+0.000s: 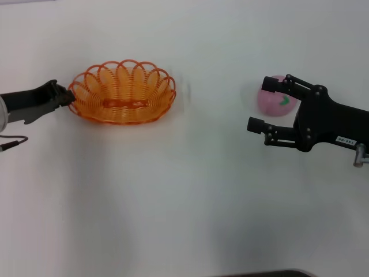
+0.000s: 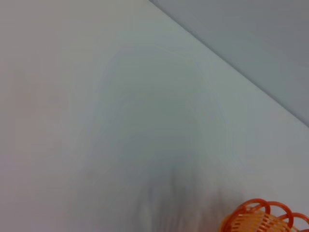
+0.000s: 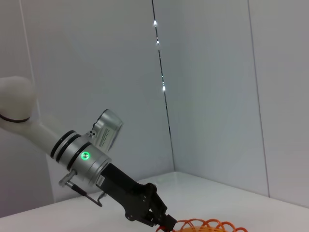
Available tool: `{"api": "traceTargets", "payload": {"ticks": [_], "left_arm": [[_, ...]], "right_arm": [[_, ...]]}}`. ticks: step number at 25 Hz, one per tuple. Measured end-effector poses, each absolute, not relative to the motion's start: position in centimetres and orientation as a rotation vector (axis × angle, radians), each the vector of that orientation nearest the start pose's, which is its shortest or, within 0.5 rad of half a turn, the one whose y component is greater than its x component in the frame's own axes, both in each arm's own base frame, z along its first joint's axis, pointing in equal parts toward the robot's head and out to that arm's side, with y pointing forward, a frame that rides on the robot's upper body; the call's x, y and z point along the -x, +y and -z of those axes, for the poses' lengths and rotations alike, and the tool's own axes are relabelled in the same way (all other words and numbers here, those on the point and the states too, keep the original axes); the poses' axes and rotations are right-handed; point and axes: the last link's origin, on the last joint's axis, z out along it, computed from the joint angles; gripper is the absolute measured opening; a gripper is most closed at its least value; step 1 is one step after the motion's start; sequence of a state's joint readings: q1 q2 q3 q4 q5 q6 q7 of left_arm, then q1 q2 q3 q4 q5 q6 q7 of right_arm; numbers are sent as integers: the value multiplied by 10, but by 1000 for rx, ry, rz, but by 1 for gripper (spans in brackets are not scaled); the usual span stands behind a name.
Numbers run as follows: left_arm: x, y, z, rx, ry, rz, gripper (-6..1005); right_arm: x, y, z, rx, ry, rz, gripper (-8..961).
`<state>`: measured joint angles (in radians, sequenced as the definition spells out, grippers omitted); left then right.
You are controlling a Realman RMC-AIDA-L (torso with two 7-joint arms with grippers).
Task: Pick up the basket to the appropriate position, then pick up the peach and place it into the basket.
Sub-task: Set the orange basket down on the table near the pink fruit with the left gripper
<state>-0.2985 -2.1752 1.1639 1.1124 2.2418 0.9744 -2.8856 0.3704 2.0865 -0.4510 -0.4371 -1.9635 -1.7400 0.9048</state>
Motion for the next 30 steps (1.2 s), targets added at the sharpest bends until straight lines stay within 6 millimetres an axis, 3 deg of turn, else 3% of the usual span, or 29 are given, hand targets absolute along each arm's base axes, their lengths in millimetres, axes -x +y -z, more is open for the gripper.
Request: {"api": "traceTargets", "payload": {"ticks": [14, 22, 30], "left_arm": [[288, 338, 13, 1769, -1881, 440, 85], [285, 339, 11, 1789, -1863, 439, 444], [278, 338, 7, 1838, -1843, 435, 540]], "right_arm": [[-299, 259, 9, 2534, 417, -997, 944], [-298, 257, 13, 2534, 427, -1010, 945], [-298, 257, 13, 2530, 431, -1017, 945]]}}
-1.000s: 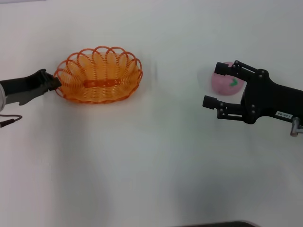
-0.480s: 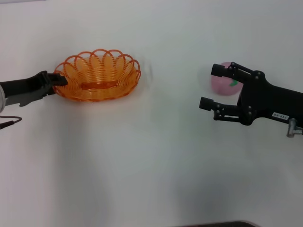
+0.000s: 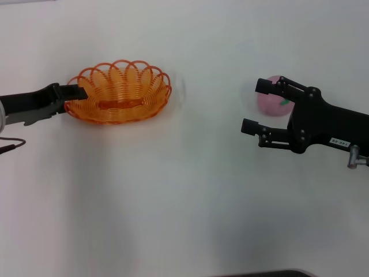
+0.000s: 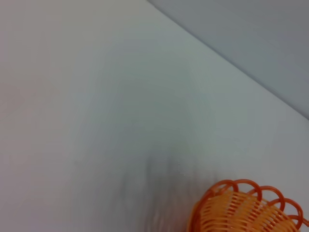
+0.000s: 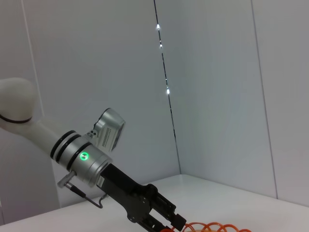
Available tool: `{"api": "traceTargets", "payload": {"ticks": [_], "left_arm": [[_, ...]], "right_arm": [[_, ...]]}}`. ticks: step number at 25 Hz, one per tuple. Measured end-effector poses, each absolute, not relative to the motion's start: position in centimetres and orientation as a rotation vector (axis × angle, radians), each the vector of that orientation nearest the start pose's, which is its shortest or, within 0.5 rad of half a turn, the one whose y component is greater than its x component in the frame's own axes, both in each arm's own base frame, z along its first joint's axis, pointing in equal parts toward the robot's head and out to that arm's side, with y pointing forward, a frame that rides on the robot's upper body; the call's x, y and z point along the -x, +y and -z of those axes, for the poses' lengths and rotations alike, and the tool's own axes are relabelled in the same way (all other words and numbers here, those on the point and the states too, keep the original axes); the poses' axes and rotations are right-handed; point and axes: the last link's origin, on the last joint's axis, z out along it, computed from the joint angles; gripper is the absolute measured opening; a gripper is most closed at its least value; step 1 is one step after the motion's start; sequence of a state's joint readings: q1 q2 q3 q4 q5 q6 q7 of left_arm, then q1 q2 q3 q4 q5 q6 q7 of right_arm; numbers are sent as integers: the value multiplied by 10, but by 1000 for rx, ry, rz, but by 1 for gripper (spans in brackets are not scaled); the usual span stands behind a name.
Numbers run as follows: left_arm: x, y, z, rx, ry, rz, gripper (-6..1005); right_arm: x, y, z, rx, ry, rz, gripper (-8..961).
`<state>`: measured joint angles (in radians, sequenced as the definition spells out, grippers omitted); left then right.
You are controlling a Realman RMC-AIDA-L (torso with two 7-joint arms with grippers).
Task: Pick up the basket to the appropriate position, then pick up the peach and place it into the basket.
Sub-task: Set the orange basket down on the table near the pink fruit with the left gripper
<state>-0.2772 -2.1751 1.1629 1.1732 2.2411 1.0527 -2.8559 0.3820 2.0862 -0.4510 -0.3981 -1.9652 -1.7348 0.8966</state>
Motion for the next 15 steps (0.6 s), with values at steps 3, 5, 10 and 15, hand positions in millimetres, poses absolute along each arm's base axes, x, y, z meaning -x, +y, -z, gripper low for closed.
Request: {"api": "traceTargets", "payload": {"ticks": [3, 5, 10, 15], "left_arm": [[278, 338, 6, 1838, -1842, 435, 581], [277, 339, 4, 1839, -1836, 436, 580], [276, 342, -8, 1868, -1778, 445, 579], [277, 344, -28, 1918, -1667, 447, 576]], "right_arm": [[-298, 257, 14, 2530, 431, -1019, 944], [-297, 258, 14, 2529, 434, -1024, 944], [-295, 260, 17, 2523, 449, -1041, 944], [-294, 265, 26, 2511, 487, -1022, 945]]}}
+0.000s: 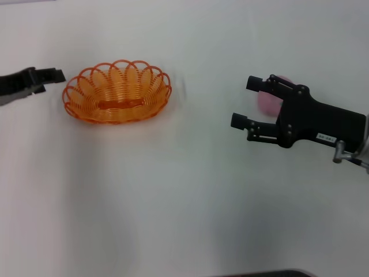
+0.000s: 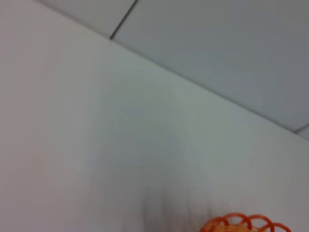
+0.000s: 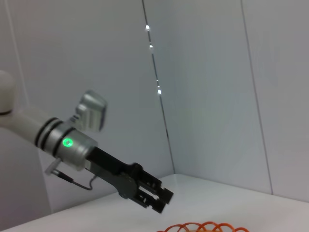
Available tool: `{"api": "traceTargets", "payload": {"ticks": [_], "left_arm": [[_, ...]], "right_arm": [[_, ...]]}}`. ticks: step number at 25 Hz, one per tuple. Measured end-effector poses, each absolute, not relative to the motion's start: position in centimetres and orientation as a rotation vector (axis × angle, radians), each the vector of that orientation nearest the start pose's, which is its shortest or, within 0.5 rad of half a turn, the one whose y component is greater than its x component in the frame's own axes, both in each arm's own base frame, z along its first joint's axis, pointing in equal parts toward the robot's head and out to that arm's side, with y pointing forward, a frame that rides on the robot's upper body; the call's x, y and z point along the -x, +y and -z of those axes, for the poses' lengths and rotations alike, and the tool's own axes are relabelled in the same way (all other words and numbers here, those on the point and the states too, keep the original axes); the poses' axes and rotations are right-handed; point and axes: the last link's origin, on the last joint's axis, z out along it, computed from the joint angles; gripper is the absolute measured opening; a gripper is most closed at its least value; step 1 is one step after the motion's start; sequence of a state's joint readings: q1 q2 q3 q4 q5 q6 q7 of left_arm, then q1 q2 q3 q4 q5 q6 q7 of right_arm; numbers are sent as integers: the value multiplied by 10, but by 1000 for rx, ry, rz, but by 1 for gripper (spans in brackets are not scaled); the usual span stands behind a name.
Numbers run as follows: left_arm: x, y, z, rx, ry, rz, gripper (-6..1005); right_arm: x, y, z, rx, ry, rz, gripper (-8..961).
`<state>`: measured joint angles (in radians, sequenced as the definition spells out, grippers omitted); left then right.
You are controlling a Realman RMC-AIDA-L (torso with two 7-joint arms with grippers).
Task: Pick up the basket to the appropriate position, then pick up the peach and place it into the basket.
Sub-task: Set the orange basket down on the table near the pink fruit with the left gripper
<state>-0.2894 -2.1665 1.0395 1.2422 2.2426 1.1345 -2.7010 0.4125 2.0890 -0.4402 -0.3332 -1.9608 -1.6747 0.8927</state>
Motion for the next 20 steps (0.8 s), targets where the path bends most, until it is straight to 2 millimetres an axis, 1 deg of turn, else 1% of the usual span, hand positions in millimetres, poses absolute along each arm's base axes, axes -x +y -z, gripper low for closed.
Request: {"api": "traceTargets", "payload": {"ticks": [4, 6, 11, 15, 20], "left_arm": [[275, 344, -38, 2009, -1541, 449, 567], [273, 343, -39, 2093, -1432, 432, 567], [266, 337, -38, 2285, -1174, 395, 567], [264, 331, -38, 2391, -980, 385, 566], [257, 317, -30, 2594, -680, 332, 566]], "right_arm": [[-292, 270, 31, 2489, 516, -1031, 945], [-291, 272, 33, 2479, 527, -1033, 944], [-288, 272, 37, 2470, 524, -1042, 944], [-288, 273, 39, 2433, 553, -1067, 945], [-289, 273, 42, 2383, 596, -1084, 945]]}}
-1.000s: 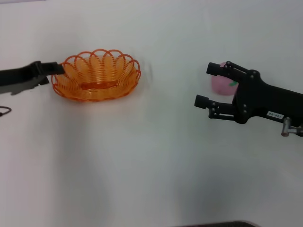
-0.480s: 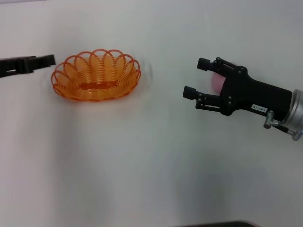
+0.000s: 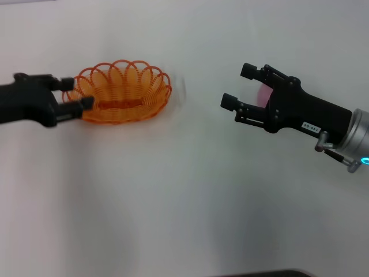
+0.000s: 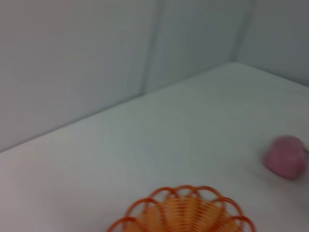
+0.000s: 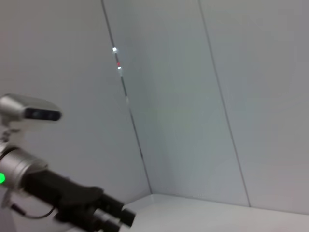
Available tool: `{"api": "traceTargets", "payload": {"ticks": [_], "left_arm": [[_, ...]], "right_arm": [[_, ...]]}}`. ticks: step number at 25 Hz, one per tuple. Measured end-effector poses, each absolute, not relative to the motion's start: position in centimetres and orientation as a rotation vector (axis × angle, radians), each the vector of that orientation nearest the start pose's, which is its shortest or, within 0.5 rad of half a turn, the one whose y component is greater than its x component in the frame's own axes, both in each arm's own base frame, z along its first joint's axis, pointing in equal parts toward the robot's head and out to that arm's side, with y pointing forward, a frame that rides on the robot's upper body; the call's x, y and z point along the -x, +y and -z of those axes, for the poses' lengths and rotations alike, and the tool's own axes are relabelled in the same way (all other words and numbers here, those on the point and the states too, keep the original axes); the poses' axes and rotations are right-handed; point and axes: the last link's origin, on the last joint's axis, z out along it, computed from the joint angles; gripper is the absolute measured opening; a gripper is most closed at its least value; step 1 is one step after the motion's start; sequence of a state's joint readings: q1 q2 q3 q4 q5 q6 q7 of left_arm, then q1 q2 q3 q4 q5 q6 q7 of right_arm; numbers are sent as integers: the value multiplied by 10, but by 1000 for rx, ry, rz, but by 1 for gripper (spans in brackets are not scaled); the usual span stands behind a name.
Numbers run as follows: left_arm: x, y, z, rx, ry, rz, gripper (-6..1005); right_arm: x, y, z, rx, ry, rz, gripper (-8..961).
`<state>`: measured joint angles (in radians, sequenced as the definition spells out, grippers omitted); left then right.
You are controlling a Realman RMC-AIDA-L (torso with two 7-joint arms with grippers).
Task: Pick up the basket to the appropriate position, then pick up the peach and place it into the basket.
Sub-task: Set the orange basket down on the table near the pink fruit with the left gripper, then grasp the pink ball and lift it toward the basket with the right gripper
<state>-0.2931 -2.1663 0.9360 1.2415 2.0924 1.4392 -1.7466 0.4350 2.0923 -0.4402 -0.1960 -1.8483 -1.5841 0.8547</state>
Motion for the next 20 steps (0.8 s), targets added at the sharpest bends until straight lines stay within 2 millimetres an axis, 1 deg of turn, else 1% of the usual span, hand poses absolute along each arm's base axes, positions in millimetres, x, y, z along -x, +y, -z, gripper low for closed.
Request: {"api": "traceTargets", "payload": {"ticks": [2, 4, 10, 14, 20], "left_arm": [[255, 312, -27, 2651, -588, 319, 566], [255, 309, -24, 2676, -539, 315, 567], [263, 305, -16, 2697, -495, 331, 567], [263, 302, -10, 2692, -496, 445, 567], [275, 294, 0, 2634, -536, 662, 566]], "right_arm": [[-289, 273, 43, 2372, 609, -1088, 944], [-289, 273, 44, 2364, 619, -1088, 944], [-291, 276, 44, 2344, 633, -1072, 944], [-291, 278, 43, 2337, 630, -1074, 944], [-290, 281, 41, 2339, 616, -1068, 944]]}}
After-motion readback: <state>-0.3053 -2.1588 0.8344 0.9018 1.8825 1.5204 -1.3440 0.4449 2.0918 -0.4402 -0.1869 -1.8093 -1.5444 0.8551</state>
